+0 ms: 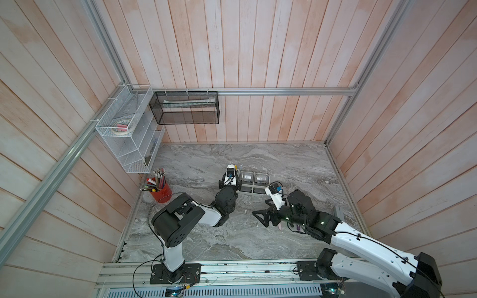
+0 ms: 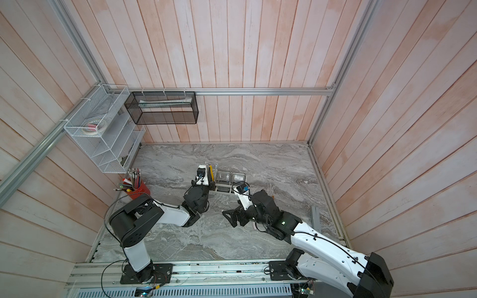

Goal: Place the toothbrush into the toothbrush holder
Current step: Place the toothbrush in the toothbrush holder.

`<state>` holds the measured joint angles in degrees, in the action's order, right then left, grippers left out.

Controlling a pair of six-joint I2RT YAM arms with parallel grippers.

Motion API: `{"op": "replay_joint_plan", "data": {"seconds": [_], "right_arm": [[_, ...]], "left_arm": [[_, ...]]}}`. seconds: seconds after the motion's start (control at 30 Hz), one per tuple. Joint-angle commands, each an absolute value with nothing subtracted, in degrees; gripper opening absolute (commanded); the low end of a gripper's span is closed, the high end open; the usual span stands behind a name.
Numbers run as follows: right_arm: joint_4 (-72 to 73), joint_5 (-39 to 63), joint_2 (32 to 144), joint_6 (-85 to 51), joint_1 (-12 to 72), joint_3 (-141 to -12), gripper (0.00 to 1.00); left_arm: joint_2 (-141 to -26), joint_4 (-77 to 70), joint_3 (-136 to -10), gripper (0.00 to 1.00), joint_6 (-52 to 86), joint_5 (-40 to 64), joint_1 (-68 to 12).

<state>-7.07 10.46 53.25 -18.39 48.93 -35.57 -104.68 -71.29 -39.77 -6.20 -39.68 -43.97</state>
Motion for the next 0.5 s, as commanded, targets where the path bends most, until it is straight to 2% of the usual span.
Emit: {"op": "replay_joint_plan", "data": {"seconds": [0.0, 0.27, 0.47], "right_arm": [[-6.25, 11.24, 52.89, -18.76, 48.60, -35.12, 0.98], [-6.24, 11.25, 52.62, -18.76, 48.52, -35.24, 0.98], [-6.29, 11.34, 52.46, -18.56, 48.52, -35.37, 0.98]], "left_arm": [[-105.57, -70.71, -39.81, 0.37, -7.11, -40.34, -44.30], [-105.07, -70.31, -40.80, 0.55, -8.24, -40.25, -44.38], [-103.59, -69.24, -42.18, 0.59, -9.50, -39.99, -44.38]]}}
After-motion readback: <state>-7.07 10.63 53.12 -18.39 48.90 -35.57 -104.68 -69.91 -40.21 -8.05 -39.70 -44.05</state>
